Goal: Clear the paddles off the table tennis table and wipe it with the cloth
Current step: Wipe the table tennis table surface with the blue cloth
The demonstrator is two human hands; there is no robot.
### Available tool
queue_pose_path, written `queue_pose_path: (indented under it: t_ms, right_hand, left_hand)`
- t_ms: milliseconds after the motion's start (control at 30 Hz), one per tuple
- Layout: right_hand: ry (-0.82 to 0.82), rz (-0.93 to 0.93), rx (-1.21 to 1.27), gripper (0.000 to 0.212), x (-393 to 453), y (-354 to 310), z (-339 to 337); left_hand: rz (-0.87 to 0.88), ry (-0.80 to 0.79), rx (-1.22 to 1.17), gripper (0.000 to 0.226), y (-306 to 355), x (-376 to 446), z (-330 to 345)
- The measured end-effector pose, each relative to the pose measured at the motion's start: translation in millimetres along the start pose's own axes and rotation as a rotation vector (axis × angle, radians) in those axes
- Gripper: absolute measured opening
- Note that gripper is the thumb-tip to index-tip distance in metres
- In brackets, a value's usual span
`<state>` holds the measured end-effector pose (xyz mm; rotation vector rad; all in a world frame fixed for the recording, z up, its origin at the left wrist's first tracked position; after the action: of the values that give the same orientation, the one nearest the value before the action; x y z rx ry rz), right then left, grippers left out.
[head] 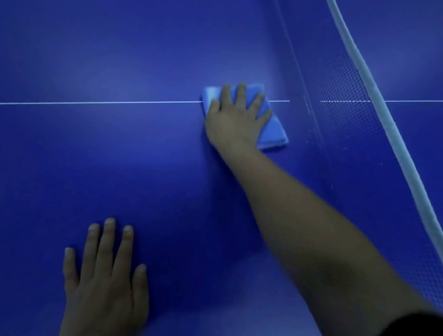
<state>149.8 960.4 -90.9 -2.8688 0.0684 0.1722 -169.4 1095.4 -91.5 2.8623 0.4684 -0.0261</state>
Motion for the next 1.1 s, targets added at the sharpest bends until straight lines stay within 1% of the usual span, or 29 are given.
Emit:
queue_pose_path:
  t_ms: [67,133,233,300,400,467,533,600,700,767,833,900,1033,1100]
  right_hand:
    - [0.003,0.091,0.029,0.06,50,0,-8]
    - [0.018,0.166,0.024,0.063,83,21,-20]
    - [0.023,0.254,0.005,0.064,88,69,-32]
    - [0.034,0.288,0.012,0.064,53,102,-34]
    - [0.108,0.291,0.006,0.062,-60,149,-31]
    - [0.133,0.271,-0.048,0.063,-150,162,-26]
    - [0.106,0.285,-0.102,0.065,-199,162,-16]
    - [0.056,0.286,-0.113,0.064,-185,155,-13]
    - [0.102,0.208,-0.115,0.061,-107,124,-20]
    - [0.075,0.193,-0.054,0.061,-57,107,-21]
    - [0.038,0.186,-0.033,0.062,-40,106,-19]
    - [0.055,0.196,-0.061,0.061,-72,130,-22]
    - [0.087,0.275,-0.126,0.061,-233,195,-25]
    - [0.04,0.323,-0.157,0.063,-276,205,-24]
  left_hand:
    - [0.016,0.03,0.009,0.068,1,-1,0]
    - [0.023,0.039,0.022,0.068,1,-2,0]
    - [0.013,0.02,0.022,0.069,0,-2,1]
    - [-0.002,-0.004,0.013,0.07,0,-1,1]
    - [-0.016,-0.032,-0.009,0.071,0,-1,1]
    - [-0.022,-0.062,-0.011,0.071,0,-1,2]
    - [-0.022,-0.084,-0.003,0.072,-1,-2,3]
    - [-0.018,-0.083,-0.002,0.072,-1,-3,3]
    - [-0.012,-0.056,-0.008,0.07,-1,-3,1]
    - [0.002,-0.036,-0.01,0.069,0,-4,1]
    - [0.015,-0.027,0.007,0.068,0,-4,1]
    - [0.007,-0.037,0.018,0.07,-1,-4,1]
    - [-0.014,-0.077,0.016,0.072,0,-4,0]
    - [-0.015,-0.096,0.009,0.074,1,-4,-2]
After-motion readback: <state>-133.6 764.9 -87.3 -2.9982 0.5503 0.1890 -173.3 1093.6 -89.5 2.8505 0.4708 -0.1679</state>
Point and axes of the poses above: each hand's wrist, its own x-axis towards the middle knuckle, its own z-axis out of the palm, y = z × x, the point moved 5 cm from there along x, towards the middle knuckle, and after that the axes turned 1 degree about y, right-handed, at the moved point
